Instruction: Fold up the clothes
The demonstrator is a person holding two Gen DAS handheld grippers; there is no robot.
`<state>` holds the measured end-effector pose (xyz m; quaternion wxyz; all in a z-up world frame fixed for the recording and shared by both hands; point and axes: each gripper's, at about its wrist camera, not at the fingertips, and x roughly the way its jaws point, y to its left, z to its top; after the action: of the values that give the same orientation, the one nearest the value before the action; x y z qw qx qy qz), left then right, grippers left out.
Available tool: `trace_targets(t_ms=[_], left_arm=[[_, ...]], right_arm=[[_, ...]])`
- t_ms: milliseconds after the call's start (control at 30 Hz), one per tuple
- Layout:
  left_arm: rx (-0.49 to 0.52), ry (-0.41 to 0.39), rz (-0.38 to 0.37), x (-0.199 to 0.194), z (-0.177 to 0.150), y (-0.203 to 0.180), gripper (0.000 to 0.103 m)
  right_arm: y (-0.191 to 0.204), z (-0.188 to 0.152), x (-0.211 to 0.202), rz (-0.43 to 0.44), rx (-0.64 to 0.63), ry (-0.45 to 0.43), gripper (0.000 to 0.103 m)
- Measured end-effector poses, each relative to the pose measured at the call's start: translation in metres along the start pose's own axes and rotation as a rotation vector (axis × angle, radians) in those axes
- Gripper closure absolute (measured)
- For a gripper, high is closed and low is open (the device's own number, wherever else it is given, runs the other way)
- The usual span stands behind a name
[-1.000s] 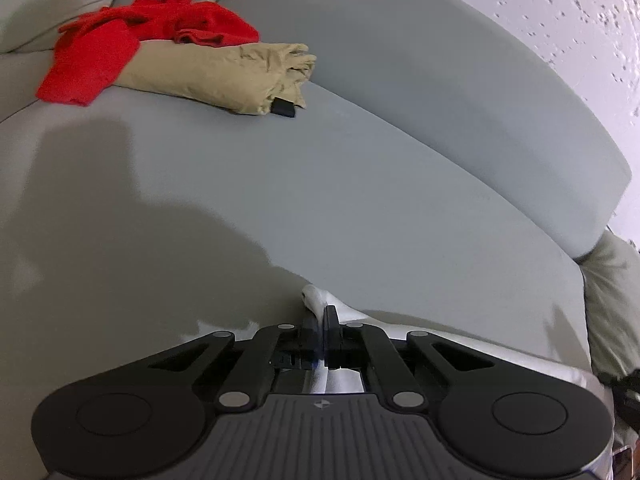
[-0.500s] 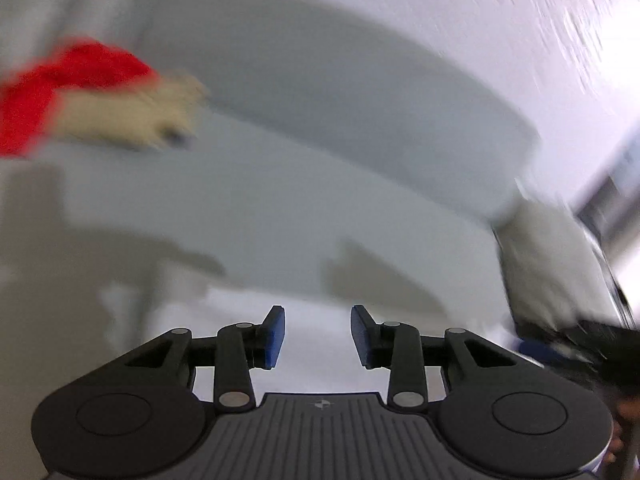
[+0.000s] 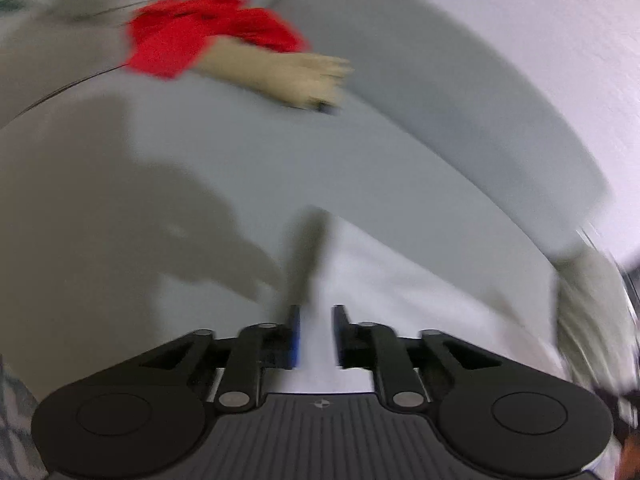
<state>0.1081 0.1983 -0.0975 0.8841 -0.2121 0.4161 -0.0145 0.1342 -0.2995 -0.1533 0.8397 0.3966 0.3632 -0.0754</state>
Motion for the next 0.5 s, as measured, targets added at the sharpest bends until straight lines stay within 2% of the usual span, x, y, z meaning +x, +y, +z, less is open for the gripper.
trace_targets(t_ms=[33, 67, 100, 133, 200, 267, 333, 400, 500], left_arm=[[0.066, 0.01, -0.037, -0.004, -0.009, -0.017, 0.072], [0.136, 0.027, -0.074, -0.005, -0.018, -0.036, 0.072], [0.195, 0.04, -0.098, -0.002, -0.027, -0.051, 0.07], [0.26, 0.054, -0.099, 0.003, -0.042, -0.067, 0.069], [0.392, 0.076, -0.044, 0.015, -0.068, -0.089, 0.069], [0.509, 0.099, 0.022, 0.025, -0.091, -0.104, 0.069], [0.542, 0.095, 0.049, 0.02, -0.103, -0.101, 0.069], [0.533, 0.122, 0.048, 0.007, -0.108, -0.095, 0.069], [0.498, 0.232, 0.045, -0.012, -0.113, -0.082, 0.069]], right_arm=[[0.012, -0.01, -0.007, 0.03, -0.047, 0.024, 0.089], [0.029, -0.028, -0.011, 0.058, -0.119, 0.065, 0.08], [0.039, -0.047, -0.012, 0.086, -0.162, 0.108, 0.072], [0.049, -0.066, -0.012, 0.115, -0.204, 0.151, 0.07], [0.065, -0.099, -0.005, 0.139, -0.293, 0.226, 0.071], [0.076, -0.128, 0.001, 0.094, -0.427, 0.254, 0.071], [0.083, -0.157, -0.009, 0.012, -0.602, 0.243, 0.077], [0.086, -0.179, -0.025, -0.07, -0.739, 0.232, 0.074], [0.069, -0.191, -0.066, -0.128, -0.703, 0.263, 0.07]])
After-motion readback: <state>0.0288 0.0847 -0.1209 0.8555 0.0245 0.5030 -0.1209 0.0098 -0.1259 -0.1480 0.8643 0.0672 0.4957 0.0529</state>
